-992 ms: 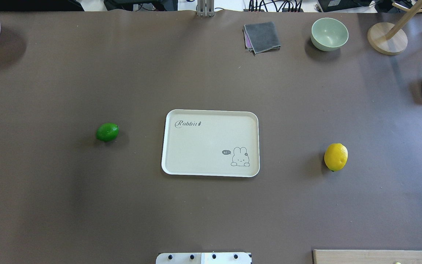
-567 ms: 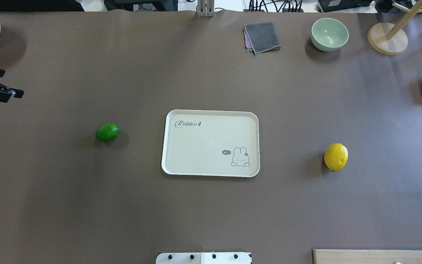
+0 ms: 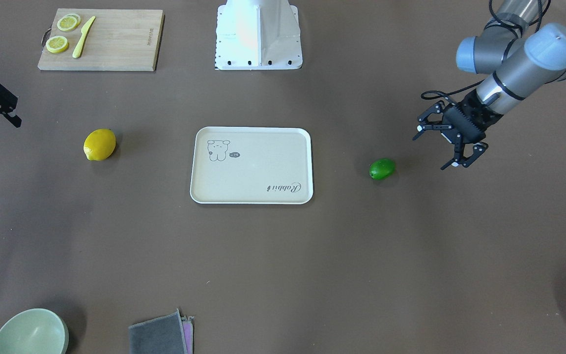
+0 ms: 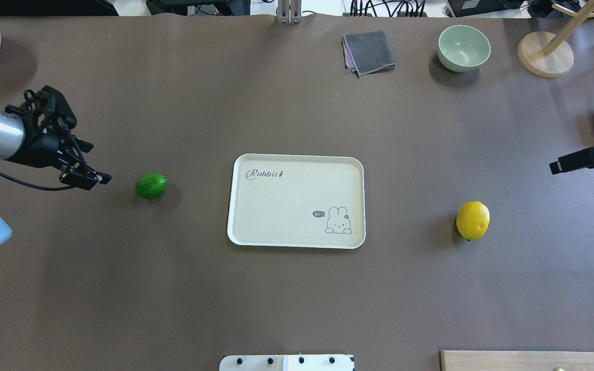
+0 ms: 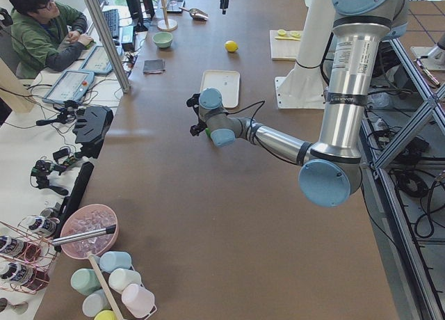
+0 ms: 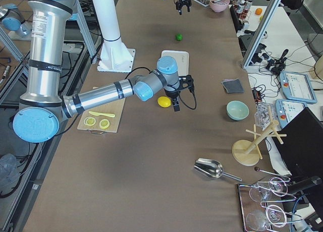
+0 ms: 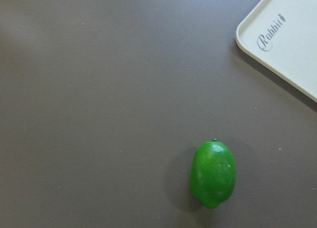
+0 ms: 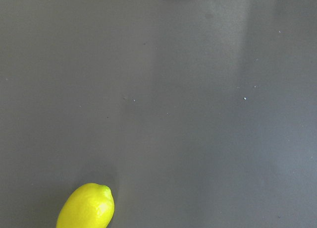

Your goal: Place all lemons on tray

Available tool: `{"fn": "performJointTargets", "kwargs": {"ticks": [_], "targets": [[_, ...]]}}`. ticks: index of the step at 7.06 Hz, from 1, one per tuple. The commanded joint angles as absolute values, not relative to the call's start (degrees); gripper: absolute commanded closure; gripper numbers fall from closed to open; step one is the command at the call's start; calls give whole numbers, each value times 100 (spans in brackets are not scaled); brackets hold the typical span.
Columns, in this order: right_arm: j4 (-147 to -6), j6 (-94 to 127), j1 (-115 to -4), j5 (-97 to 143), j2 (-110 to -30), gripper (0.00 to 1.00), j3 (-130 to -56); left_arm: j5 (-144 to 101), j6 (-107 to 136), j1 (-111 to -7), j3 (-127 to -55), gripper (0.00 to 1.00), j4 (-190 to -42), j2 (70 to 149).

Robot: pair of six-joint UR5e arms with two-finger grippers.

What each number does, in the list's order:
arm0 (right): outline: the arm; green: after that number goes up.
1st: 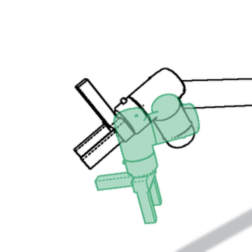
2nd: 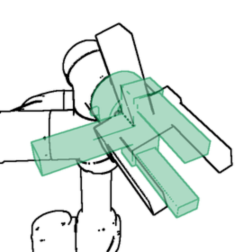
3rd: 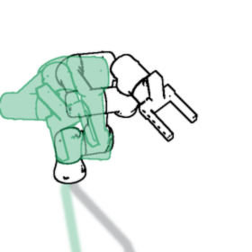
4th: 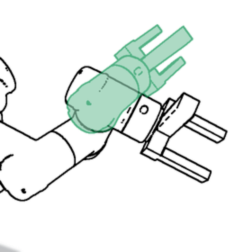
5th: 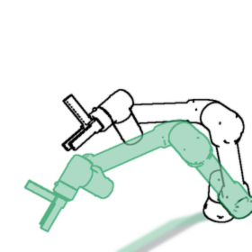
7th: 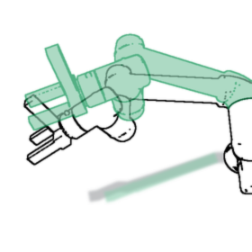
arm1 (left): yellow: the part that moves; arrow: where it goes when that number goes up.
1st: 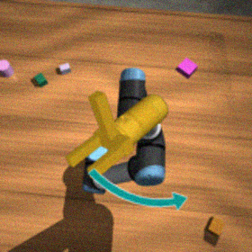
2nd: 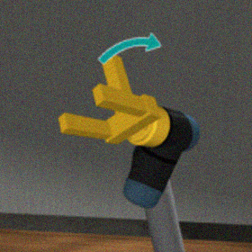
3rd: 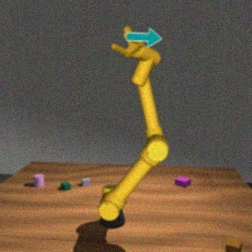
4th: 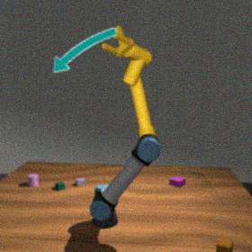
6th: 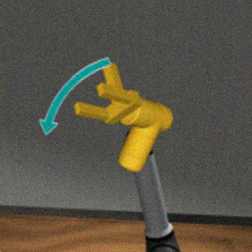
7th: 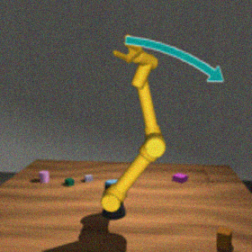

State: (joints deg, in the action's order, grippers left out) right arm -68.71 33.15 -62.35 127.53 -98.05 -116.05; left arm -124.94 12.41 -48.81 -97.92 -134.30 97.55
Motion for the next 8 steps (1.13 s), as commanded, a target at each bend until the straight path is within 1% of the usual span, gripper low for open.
{"fn": "performJointTargets", "kwargs": {"ticks": [1, 2, 5, 6, 7, 8], "targets": [[-6794, 3340, -6152, 12727, -9809, 0, -11602, -11902, 1510, -4291, -9563, 2, -13456, 10027], [-6794, 3331, -6152, 12727, -9817, 0, -11593, -11883, 1590, -4237, -9493, 2, -13456, 10098], [-6794, 3331, -6152, 12727, -9817, 0, -11584, -11874, 1705, -4105, -8922, 2, -13500, 10572], [-6794, 3331, -6152, 12718, -9817, 0, -11584, -11874, 1705, -4096, -8912, 8, -13483, 10556], [-6785, 3331, -6152, 12726, -9817, 0, -11584, -11865, 1705, -4087, -8921, 48, -13491, 10486], [-6794, 3331, -6152, 12718, -9817, 0, -11584, -11857, 1688, -4087, -8947, 81, -13491, 10477]]}}
